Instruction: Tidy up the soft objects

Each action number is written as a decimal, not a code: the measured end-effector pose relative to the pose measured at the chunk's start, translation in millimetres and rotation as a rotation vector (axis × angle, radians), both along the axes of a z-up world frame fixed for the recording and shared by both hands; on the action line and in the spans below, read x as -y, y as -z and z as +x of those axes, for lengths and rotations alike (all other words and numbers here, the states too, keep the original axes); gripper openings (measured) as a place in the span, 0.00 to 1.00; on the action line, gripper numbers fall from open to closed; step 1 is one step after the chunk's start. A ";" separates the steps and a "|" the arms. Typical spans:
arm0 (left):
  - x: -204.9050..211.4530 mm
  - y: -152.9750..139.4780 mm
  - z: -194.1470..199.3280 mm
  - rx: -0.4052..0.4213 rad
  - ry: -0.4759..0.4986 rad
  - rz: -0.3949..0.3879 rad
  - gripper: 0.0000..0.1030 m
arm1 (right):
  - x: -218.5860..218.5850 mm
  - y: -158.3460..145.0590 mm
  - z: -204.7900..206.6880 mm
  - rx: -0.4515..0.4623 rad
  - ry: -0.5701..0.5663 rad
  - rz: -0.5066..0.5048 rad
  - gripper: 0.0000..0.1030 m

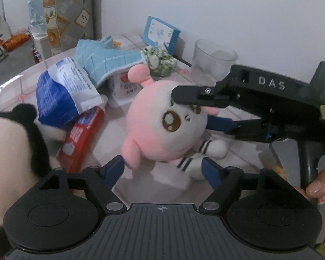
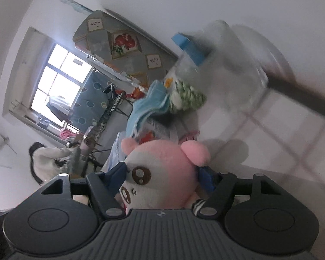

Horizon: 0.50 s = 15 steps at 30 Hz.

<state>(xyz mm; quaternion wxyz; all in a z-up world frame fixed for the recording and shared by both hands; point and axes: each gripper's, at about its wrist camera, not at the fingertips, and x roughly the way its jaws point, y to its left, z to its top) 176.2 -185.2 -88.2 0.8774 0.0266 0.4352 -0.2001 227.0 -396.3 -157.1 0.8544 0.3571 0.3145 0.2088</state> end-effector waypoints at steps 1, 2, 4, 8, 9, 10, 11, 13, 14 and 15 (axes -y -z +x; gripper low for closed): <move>-0.9 -1.9 -5.5 0.000 0.006 -0.001 0.80 | 2.0 2.1 -2.8 -0.018 -0.001 0.023 0.55; -2.6 -3.3 -10.8 -0.002 0.009 0.002 0.81 | 3.5 3.7 -6.2 -0.033 -0.004 0.042 0.55; -7.4 -6.0 -24.0 -0.015 0.015 0.002 0.82 | 3.6 4.8 -15.6 -0.051 -0.015 0.062 0.55; -19.0 -8.4 -45.2 -0.041 0.008 0.007 0.84 | -5.6 3.8 -34.3 -0.077 -0.058 0.070 0.55; -23.1 -9.3 -53.0 -0.046 0.006 0.008 0.85 | -8.1 4.1 -38.3 -0.085 -0.067 0.071 0.55; -27.8 -9.9 -58.2 -0.053 0.000 0.009 0.85 | -10.8 4.2 -42.5 -0.096 -0.080 0.077 0.54; -31.9 -10.2 -63.0 -0.058 -0.008 0.010 0.86 | -13.9 4.2 -46.9 -0.108 -0.095 0.082 0.50; -40.6 -10.2 -71.8 -0.063 -0.030 0.014 0.87 | -19.5 3.4 -56.5 -0.124 -0.119 0.089 0.49; -44.9 -9.7 -75.3 -0.068 -0.037 0.011 0.87 | -22.1 2.9 -61.5 -0.132 -0.133 0.098 0.49; -48.9 -9.3 -78.5 -0.073 -0.047 0.005 0.87 | -24.2 3.1 -66.0 -0.145 -0.146 0.112 0.49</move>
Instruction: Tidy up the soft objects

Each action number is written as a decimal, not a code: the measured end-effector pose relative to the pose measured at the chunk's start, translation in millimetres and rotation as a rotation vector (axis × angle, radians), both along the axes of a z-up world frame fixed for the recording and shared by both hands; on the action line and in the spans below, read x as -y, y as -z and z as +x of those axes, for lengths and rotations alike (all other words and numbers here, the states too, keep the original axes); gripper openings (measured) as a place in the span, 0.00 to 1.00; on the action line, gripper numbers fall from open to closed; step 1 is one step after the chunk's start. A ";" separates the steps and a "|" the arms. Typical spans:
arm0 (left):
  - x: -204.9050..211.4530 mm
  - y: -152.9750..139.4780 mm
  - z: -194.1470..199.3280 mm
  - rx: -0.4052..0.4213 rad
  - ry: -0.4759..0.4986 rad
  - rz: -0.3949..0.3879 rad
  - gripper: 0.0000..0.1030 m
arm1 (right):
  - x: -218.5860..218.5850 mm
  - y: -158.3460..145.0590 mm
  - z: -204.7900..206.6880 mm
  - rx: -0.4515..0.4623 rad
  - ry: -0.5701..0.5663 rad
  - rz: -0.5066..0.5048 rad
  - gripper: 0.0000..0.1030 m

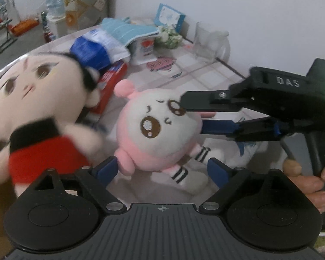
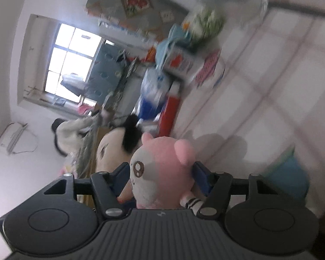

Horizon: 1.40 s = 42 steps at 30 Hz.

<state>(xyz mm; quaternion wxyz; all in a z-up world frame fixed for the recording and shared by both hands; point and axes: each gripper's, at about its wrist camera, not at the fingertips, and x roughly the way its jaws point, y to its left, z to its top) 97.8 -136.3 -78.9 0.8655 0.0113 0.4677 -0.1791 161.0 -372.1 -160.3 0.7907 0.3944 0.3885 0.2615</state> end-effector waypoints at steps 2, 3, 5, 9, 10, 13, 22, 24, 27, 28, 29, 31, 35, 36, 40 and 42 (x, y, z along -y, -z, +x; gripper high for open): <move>-6.5 1.0 -4.3 -0.002 -0.019 -0.009 0.87 | -3.4 2.9 -8.3 -0.029 -0.038 0.042 0.49; -9.6 0.6 -6.2 -0.003 -0.031 -0.013 0.87 | -5.7 3.0 -11.8 -0.034 -0.051 0.046 0.49; -15.4 -1.5 -9.7 -0.002 -0.052 -0.028 0.87 | -8.3 2.6 -18.5 -0.028 -0.064 0.036 0.49; -25.2 -6.3 -15.3 -0.002 -0.082 -0.076 0.94 | 0.6 -4.4 -22.8 0.002 -0.037 0.011 0.52; -25.1 -7.8 -14.0 0.001 -0.081 -0.087 0.94 | 4.0 -8.7 -23.9 0.020 -0.022 0.001 0.54; -18.1 -7.0 -7.0 0.002 -0.059 -0.094 0.96 | 11.5 -22.5 -24.4 0.086 0.022 -0.035 0.59; 0.1 9.3 18.6 0.000 -0.091 -0.027 0.96 | -15.3 -14.3 11.0 0.111 -0.025 -0.075 0.57; -2.0 11.2 20.4 -0.008 -0.097 -0.029 0.97 | -22.4 -6.4 13.9 0.088 -0.061 -0.069 0.53; -3.4 12.4 21.1 -0.010 -0.099 -0.033 0.97 | -25.9 0.8 12.2 0.058 -0.098 -0.050 0.52; -3.0 13.3 22.2 -0.012 -0.101 -0.031 0.98 | -25.0 3.1 10.8 0.051 -0.105 -0.036 0.51; -2.7 13.5 22.1 -0.015 -0.105 -0.028 0.98 | -23.8 4.1 8.9 0.049 -0.108 -0.030 0.51; -1.5 14.1 23.2 -0.019 -0.104 -0.025 0.99 | -22.5 3.7 6.9 0.050 -0.118 -0.028 0.51; 0.0 14.5 22.8 -0.032 -0.096 -0.028 0.99 | -22.7 4.0 4.7 0.039 -0.134 -0.021 0.51; 0.0 13.8 22.0 -0.040 -0.095 -0.030 0.99 | -22.3 3.4 4.1 0.038 -0.137 -0.021 0.51; -1.0 5.3 13.9 -0.027 -0.087 -0.031 0.99 | -20.6 2.4 1.1 0.027 -0.145 -0.016 0.51; -3.1 -1.5 8.4 -0.006 -0.078 -0.040 0.99 | -20.0 1.7 -1.6 0.026 -0.147 -0.017 0.51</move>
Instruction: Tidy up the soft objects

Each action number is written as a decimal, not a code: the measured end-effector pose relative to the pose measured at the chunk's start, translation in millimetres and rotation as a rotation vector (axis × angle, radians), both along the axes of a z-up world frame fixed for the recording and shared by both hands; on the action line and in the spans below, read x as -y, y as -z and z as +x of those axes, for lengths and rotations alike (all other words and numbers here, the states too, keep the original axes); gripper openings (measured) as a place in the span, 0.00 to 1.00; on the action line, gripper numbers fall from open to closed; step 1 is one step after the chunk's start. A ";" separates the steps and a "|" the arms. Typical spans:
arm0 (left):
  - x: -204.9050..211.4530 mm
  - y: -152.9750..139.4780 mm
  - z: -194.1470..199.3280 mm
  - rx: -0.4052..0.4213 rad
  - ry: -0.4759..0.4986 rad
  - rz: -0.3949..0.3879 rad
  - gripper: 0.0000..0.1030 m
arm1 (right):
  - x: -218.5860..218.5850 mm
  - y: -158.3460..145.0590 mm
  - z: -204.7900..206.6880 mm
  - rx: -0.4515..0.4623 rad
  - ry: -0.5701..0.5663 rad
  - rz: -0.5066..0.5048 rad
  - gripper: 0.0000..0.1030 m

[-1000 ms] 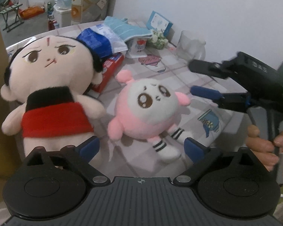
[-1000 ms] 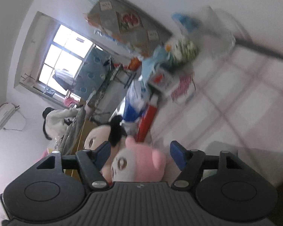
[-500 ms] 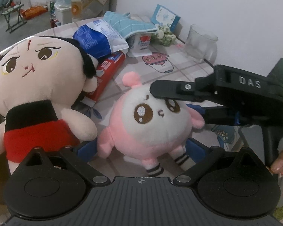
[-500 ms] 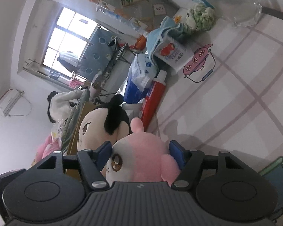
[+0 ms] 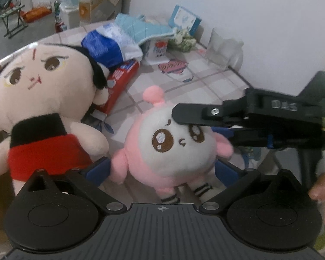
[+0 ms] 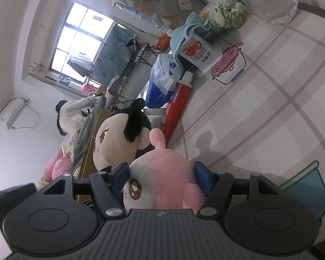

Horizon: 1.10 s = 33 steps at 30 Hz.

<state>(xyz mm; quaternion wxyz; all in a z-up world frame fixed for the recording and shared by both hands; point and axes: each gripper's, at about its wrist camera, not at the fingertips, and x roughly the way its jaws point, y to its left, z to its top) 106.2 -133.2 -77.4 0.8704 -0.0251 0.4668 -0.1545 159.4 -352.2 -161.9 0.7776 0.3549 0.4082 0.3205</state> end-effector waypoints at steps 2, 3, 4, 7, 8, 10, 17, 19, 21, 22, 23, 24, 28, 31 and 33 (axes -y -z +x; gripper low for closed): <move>0.1 -4.6 -2.8 0.017 0.008 -0.007 1.00 | -0.2 0.3 -1.8 0.002 0.001 -0.008 0.51; 1.5 -5.1 -2.8 0.021 0.015 0.001 1.00 | 0.0 0.6 -2.3 0.003 0.002 -0.009 0.50; 4.1 -4.0 -1.5 0.022 0.020 0.016 1.00 | 0.1 0.9 -2.5 0.002 0.003 -0.008 0.51; 13.3 5.8 4.9 0.022 0.046 0.079 1.00 | -0.7 0.7 -2.5 0.002 0.007 -0.010 0.51; 15.6 9.7 7.9 0.015 0.050 0.100 1.00 | -1.2 0.5 -2.5 0.003 0.007 -0.011 0.51; 15.7 14.9 11.3 0.007 0.060 0.095 1.00 | -0.6 0.8 -2.6 0.000 0.008 -0.009 0.51; 14.1 19.6 16.3 -0.019 0.078 0.063 1.00 | 3.5 3.2 -0.4 -0.021 0.004 0.014 0.51; 16.3 21.8 17.0 -0.028 0.080 0.062 1.00 | 3.3 3.0 0.5 -0.022 -0.001 0.013 0.51; 20.3 23.6 16.3 -0.028 0.086 0.083 1.00 | 2.6 3.0 0.8 -0.018 -0.007 0.009 0.51; 21.2 24.4 15.7 -0.026 0.088 0.089 1.00 | 2.1 3.0 1.1 -0.016 -0.010 0.009 0.51; 21.6 24.9 15.3 -0.027 0.089 0.093 1.00 | 1.5 3.3 1.5 -0.016 -0.016 0.012 0.51; 21.7 25.0 14.9 -0.029 0.089 0.094 1.00 | 0.7 3.8 2.1 -0.020 -0.023 0.016 0.51; 20.0 23.6 11.1 -0.033 0.087 0.081 1.00 | -2.2 2.2 0.6 -0.018 -0.036 0.009 0.51; 19.5 22.4 7.1 -0.039 0.085 0.077 0.99 | -2.6 1.0 -1.9 -0.019 -0.041 0.007 0.51; 18.1 22.0 4.6 -0.044 0.080 0.070 0.97 | -2.7 0.0 -3.4 -0.022 -0.049 0.006 0.51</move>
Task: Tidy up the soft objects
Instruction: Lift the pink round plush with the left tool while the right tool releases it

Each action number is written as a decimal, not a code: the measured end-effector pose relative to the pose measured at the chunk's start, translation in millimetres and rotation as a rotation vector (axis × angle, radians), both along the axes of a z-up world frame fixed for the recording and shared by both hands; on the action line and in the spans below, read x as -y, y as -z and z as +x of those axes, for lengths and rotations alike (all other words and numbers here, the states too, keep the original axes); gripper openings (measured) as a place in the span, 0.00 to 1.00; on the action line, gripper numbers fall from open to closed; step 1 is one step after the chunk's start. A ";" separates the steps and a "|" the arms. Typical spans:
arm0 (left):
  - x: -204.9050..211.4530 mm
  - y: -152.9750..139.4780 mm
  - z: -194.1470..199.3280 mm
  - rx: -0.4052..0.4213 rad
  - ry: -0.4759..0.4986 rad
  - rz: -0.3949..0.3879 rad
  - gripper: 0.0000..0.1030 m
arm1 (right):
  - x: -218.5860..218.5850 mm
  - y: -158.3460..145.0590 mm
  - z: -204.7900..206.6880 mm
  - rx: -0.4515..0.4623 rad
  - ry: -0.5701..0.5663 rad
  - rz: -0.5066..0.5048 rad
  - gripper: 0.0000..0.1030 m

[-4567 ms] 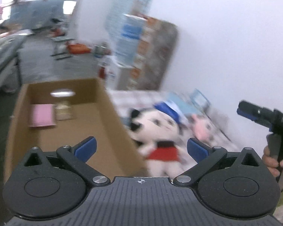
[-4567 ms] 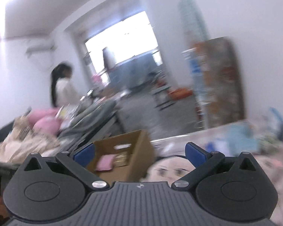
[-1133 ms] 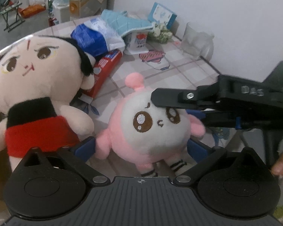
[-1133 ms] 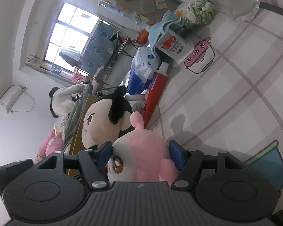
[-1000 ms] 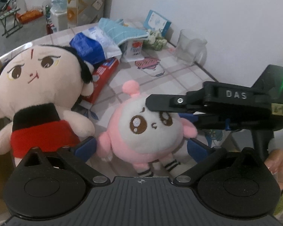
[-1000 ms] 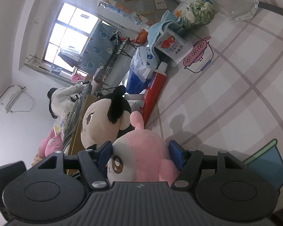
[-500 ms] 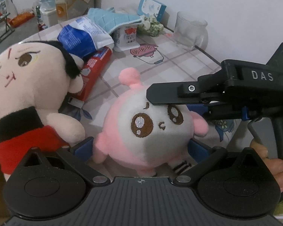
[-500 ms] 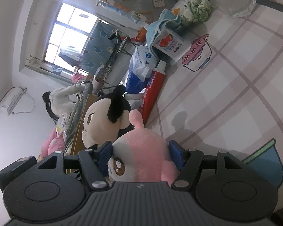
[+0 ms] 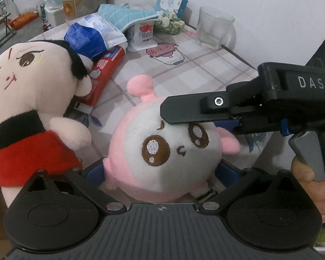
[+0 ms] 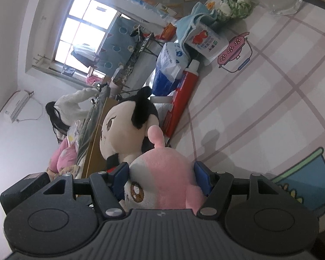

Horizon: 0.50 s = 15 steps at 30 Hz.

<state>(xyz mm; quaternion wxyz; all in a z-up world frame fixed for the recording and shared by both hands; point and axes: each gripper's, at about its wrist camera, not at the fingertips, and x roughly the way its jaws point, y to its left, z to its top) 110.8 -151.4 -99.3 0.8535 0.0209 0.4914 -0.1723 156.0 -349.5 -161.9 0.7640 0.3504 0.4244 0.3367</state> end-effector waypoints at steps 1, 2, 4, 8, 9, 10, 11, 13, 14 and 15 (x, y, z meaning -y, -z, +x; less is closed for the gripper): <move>-1.2 -0.4 -0.7 -0.003 -0.005 -0.010 0.96 | -0.4 -0.5 -1.3 0.001 -0.007 -0.002 0.51; -2.5 -1.5 -1.9 -0.002 -0.008 -0.024 0.95 | -0.5 -0.9 -2.2 0.001 -0.012 -0.005 0.51; -4.9 -5.5 -5.3 0.018 -0.009 -0.045 0.95 | -0.8 -2.7 -4.4 0.008 -0.023 -0.016 0.53; -9.8 -14.4 -9.4 0.048 -0.014 -0.079 0.93 | -1.3 -12.4 -8.1 0.040 -0.028 -0.039 0.60; -11.5 -16.8 -10.5 0.054 -0.019 -0.085 0.93 | -0.7 -15.8 -8.8 0.051 -0.030 -0.040 0.61; -12.9 -19.1 -11.2 0.060 -0.022 -0.092 0.93 | -0.4 -19.5 -9.5 0.061 -0.033 -0.040 0.62; -14.7 -21.4 -11.9 0.068 -0.024 -0.100 0.93 | -0.5 -22.5 -10.2 0.069 -0.036 -0.038 0.63; -18.7 -27.6 -14.1 0.085 -0.030 -0.118 0.93 | -1.3 -28.2 -11.0 0.086 -0.042 -0.041 0.63; -20.7 -30.2 -14.7 0.093 -0.033 -0.127 0.93 | -1.2 -30.7 -11.3 0.091 -0.040 -0.045 0.64; -23.3 -33.4 -15.8 0.103 -0.038 -0.136 0.93 | -0.8 -33.1 -11.3 0.098 -0.037 -0.047 0.64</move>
